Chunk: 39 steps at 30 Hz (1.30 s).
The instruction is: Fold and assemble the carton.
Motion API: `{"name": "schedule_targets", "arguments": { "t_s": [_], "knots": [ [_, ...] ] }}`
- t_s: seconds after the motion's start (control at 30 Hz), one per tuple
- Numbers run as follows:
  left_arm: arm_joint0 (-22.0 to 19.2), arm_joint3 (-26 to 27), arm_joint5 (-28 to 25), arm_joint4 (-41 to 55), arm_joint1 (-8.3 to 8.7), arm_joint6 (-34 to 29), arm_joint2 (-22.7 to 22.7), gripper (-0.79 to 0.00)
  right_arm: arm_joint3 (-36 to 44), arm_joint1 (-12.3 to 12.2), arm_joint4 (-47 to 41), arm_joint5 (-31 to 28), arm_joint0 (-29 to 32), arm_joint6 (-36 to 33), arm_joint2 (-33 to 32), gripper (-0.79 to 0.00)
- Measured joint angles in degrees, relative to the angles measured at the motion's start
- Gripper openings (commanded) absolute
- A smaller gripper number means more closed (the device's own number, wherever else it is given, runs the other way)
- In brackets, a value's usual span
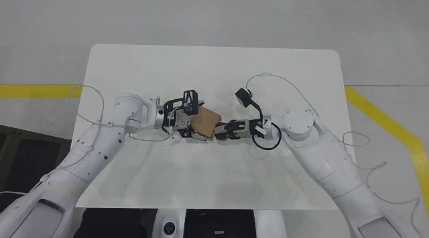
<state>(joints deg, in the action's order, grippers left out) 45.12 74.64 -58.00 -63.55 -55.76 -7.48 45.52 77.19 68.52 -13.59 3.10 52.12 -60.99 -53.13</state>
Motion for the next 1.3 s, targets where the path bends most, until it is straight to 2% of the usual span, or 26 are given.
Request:
{"name": "schedule_targets", "arguments": {
  "t_s": [0.3, 0.4, 0.57, 0.63, 0.73, 0.77, 0.87, 1.03, 1.3],
  "knots": [
    [0.12, -0.26, 0.00, 1.06, 0.05, 0.51, 0.15, 0.000, 0.28, -0.15, 0.06, -0.28, 0.05, -0.10, -0.58, -0.785],
    [0.08, 0.04, 0.00, 5.68, 0.39, -0.96, -0.22, 0.000, 2.11, -0.76, 0.54, -0.12, 1.38, 0.32, -2.38, -0.785],
    [-0.38, 2.18, 0.00, 15.69, 1.95, -6.45, -1.33, 0.000, 4.87, -1.93, 1.32, -1.06, 4.01, 0.62, -6.09, -0.763],
    [-0.72, 3.41, 0.00, 20.85, 2.86, -9.00, -1.42, 0.000, 5.63, -2.26, 1.33, -2.43, 4.72, 0.69, -7.37, -0.625],
    [-1.41, 4.59, 0.00, 27.39, 4.18, -11.99, -0.51, 0.000, 5.91, -2.62, 1.69, -6.00, 5.01, 0.79, -8.94, -0.360],
    [-1.64, 4.73, 0.00, 28.94, 4.53, -12.52, 0.00, 0.000, 5.82, -2.71, 1.78, -7.34, 5.02, 1.12, -9.45, 0.000],
    [-2.28, 4.68, 0.00, 31.34, 5.37, -12.85, 2.28, 0.000, 5.50, -2.97, 2.38, -12.46, 4.92, 2.75, -11.20, 0.000],
    [-2.38, 3.82, 1.33, 32.39, 5.77, -11.24, 5.33, 0.000, 4.71, -3.41, 5.50, -20.74, 4.48, 6.80, -14.04, 0.000],
    [-4.48, -1.13, 7.14, 32.95, 5.71, -8.77, 9.52, 0.000, 6.53, -4.31, 15.58, -28.60, 2.46, 12.17, -18.00, 0.000]
  ]
}}
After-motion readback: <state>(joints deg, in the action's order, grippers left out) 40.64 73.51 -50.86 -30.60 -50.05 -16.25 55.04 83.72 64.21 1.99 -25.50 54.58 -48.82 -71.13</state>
